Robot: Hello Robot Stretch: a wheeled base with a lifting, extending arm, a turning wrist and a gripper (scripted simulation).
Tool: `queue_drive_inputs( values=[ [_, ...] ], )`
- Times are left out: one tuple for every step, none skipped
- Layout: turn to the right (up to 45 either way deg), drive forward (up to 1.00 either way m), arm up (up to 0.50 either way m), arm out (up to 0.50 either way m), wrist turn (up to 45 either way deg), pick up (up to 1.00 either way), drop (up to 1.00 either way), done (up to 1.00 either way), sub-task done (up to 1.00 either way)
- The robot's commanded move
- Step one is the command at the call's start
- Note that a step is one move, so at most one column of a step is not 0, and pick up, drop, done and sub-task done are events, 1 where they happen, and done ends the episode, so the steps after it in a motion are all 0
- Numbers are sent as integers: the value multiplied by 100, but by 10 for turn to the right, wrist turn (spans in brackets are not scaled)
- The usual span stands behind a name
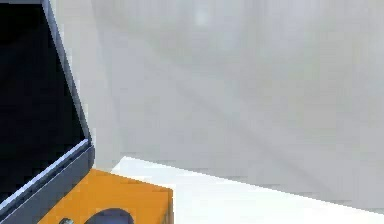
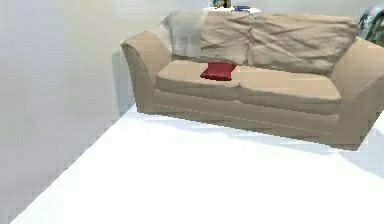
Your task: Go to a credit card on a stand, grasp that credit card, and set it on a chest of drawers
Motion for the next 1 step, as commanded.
queue_drive_inputs(
  values=[
    [120,0,0,0,0,0,0,0,0]
  ],
)
